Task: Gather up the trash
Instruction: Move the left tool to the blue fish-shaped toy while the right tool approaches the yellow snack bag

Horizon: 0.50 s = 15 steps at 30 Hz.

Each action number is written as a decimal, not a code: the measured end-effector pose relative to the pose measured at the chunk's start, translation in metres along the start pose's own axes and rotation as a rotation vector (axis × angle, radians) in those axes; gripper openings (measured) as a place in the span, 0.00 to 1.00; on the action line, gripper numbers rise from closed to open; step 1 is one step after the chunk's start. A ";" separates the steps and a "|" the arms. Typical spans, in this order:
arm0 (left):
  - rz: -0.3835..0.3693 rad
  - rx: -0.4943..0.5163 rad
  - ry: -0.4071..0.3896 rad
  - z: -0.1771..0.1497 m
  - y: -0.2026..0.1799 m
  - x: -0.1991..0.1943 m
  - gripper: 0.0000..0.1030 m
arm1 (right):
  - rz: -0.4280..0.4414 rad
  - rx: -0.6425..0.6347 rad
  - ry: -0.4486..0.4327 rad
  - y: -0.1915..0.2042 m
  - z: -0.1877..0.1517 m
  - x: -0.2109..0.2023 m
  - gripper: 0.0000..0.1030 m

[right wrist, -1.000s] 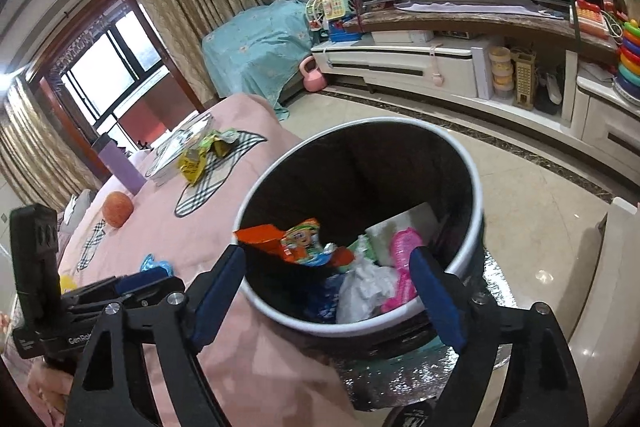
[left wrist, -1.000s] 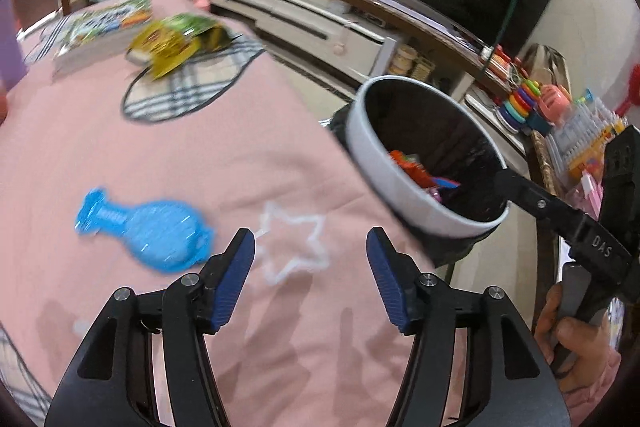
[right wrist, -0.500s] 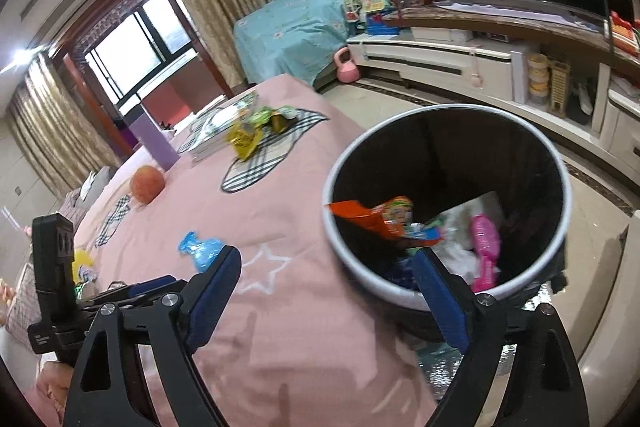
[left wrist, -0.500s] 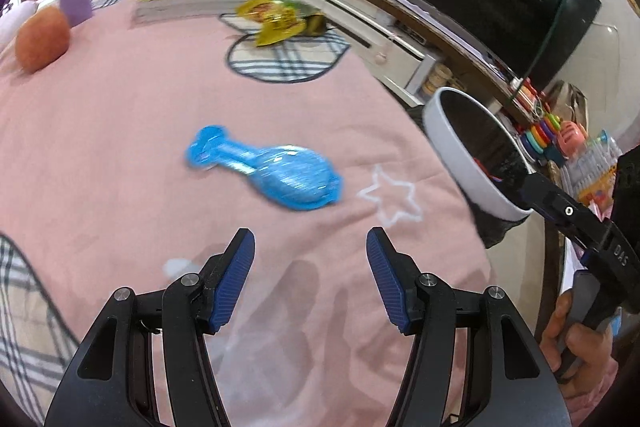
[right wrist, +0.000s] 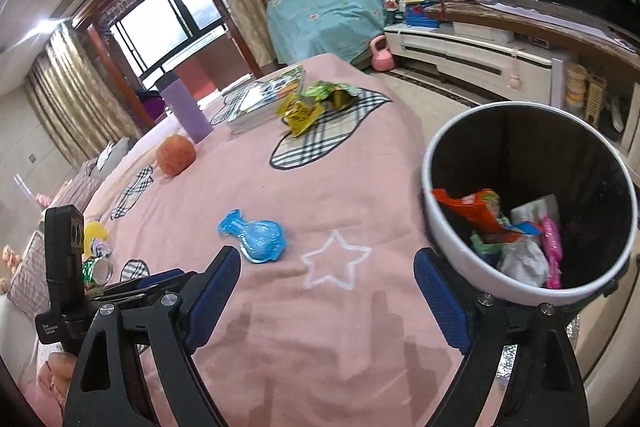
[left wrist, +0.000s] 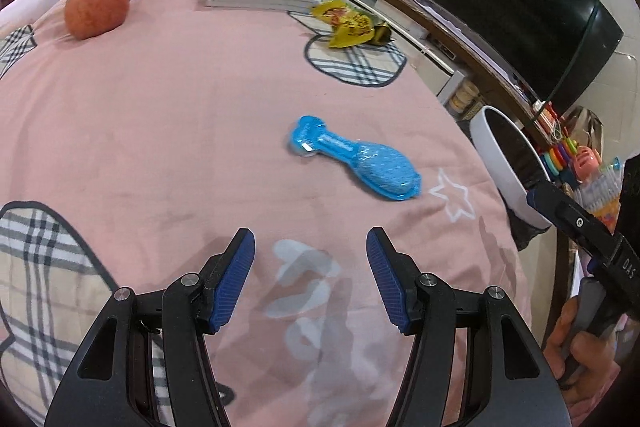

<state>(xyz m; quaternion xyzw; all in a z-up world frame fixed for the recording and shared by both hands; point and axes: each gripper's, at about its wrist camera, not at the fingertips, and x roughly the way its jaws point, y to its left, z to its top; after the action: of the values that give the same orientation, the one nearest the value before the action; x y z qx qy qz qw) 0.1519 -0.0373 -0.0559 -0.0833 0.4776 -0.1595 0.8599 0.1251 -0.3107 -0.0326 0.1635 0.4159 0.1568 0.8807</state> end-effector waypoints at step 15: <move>-0.006 0.051 0.031 0.014 -0.043 0.026 0.74 | 0.010 0.029 -0.023 -0.002 0.014 0.011 0.87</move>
<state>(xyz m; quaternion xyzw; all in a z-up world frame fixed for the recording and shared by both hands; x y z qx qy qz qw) 0.1682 -0.0867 -0.0564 -0.0605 0.4863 -0.1755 0.8538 0.1428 -0.3101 -0.0322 0.1800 0.4071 0.1532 0.8823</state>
